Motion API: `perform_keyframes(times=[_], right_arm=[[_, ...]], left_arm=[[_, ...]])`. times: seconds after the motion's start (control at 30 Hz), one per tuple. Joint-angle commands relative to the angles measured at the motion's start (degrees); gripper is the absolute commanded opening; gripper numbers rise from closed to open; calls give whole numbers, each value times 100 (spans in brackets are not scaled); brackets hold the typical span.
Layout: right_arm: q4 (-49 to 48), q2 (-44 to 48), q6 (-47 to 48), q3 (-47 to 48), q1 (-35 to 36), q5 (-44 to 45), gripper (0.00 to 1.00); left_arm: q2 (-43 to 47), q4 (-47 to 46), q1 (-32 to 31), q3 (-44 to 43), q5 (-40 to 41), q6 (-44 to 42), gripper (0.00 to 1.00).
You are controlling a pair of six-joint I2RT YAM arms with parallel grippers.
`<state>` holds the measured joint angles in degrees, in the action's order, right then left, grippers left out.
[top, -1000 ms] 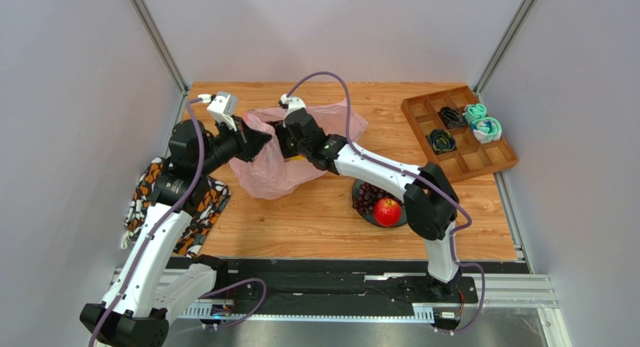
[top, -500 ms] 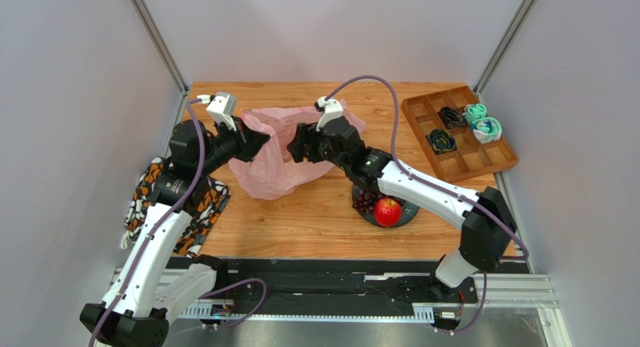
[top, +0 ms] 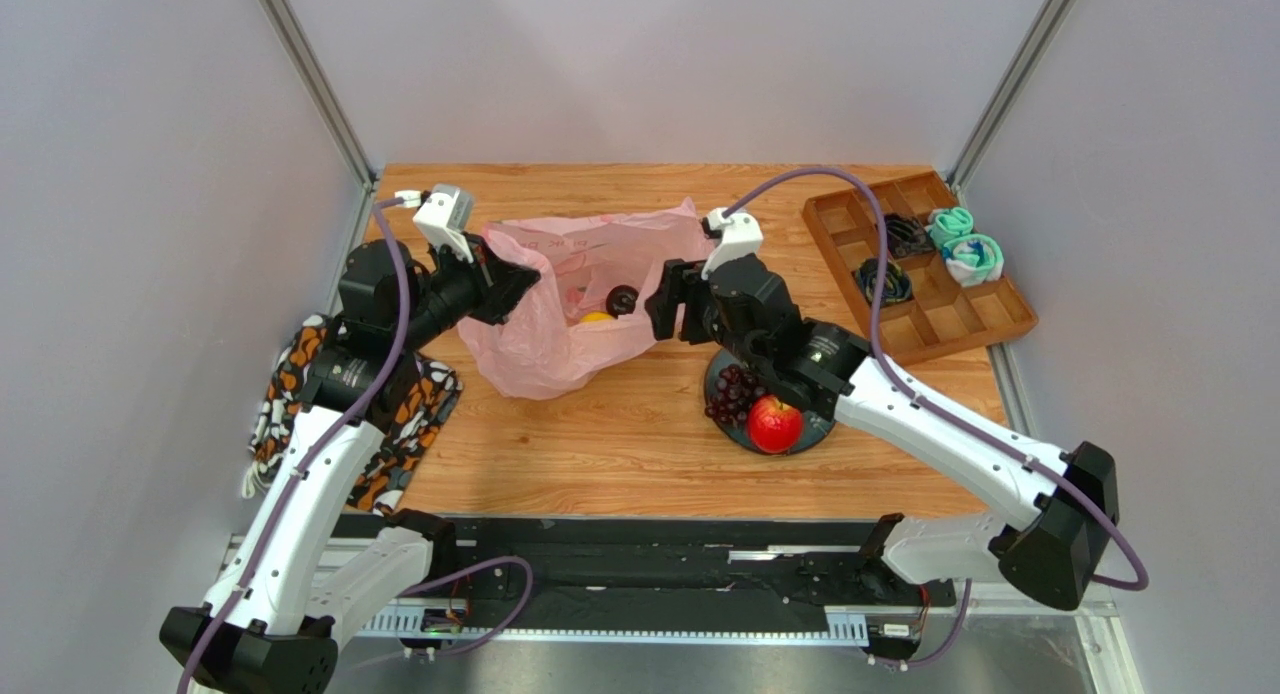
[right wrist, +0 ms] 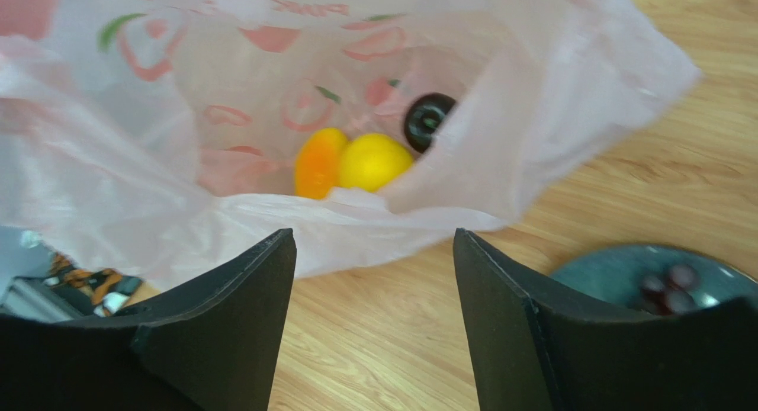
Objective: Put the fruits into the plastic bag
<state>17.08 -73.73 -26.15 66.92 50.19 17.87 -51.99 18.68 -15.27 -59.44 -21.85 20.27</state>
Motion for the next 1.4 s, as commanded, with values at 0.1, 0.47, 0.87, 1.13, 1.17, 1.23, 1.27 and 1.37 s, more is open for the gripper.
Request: perform_keyframes(times=[0.1, 0.47, 0.87, 1.13, 1.17, 1.23, 1.27, 1.37], right_arm=[[1271, 508, -584, -836, -413, 525, 63], [1386, 562, -768, -1541, -774, -266, 52], [1289, 465, -804, -1752, -1012, -732, 46], [1254, 342, -830, -1849, -1108, -776, 43], [1245, 333, -821, -1857, -1117, -785, 43], [1228, 290, -804, -1849, -1126, -794, 42], [1227, 281, -804, -1857, -1135, -794, 41], [1184, 237, -795, -1884, -1161, -837, 41]], left_arm=[[31, -66, 24, -287, 14, 21, 0], [48, -75, 24, -287, 14, 21, 0], [22, -66, 24, -279, 31, 21, 0], [13, -75, 24, -279, 5, 21, 0], [13, -83, 24, -279, 5, 21, 0], [13, -83, 24, -287, 5, 21, 0], [4, -75, 24, -287, 5, 21, 0], [13, -75, 24, -279, 5, 21, 0]])
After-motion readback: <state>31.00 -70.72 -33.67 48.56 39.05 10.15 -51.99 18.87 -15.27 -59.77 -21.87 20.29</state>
